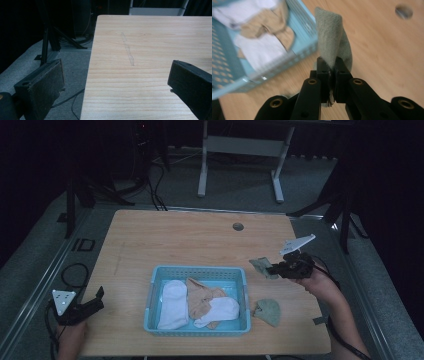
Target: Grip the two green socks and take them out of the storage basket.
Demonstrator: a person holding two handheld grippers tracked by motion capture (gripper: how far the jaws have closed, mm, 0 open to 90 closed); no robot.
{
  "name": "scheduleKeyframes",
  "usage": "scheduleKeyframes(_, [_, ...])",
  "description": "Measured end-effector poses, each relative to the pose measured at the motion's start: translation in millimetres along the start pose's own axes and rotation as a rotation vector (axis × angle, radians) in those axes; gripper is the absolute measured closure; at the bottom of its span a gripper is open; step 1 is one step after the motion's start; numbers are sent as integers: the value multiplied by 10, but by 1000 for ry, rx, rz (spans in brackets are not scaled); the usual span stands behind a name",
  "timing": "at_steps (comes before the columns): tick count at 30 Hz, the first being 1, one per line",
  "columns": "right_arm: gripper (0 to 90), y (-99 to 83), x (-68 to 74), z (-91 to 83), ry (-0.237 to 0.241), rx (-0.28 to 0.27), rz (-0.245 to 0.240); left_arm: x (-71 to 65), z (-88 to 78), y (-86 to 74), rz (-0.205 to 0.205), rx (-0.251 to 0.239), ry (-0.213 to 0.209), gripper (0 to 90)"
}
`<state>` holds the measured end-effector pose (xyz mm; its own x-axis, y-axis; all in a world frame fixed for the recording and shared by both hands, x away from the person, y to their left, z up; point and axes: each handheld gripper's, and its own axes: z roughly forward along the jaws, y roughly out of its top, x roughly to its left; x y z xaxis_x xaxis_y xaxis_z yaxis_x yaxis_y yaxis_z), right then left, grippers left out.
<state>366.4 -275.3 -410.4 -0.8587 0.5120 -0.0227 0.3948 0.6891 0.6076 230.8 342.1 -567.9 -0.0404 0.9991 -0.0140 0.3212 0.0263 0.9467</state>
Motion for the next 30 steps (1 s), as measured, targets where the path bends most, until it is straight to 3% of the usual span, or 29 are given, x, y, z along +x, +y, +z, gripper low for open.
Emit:
scheduleKeyframes(6, [854,-241,-83,260,24,28,53,0,2,0,2,0,-1,3])
scheduleKeyframes(7, [854,-315,-92,365,42,40,72,-1,2,0,2,0,-1,3])
scheduleKeyframes(17, [853,-608,-105,763,105,76,144,1,0,0,0,-1,1,3])
scheduleKeyframes(25, [834,-688,-175,793,92,74,182,1,1,0,0,-1,1,3])
scheduleKeyframes(27, [731,-717,-206,772,52,72,196,0,0,0,0,-1,2,3])
scheduleKeyframes(30, [660,-747,-241,732,14,60,214,0,1,0,0,0,2,3])
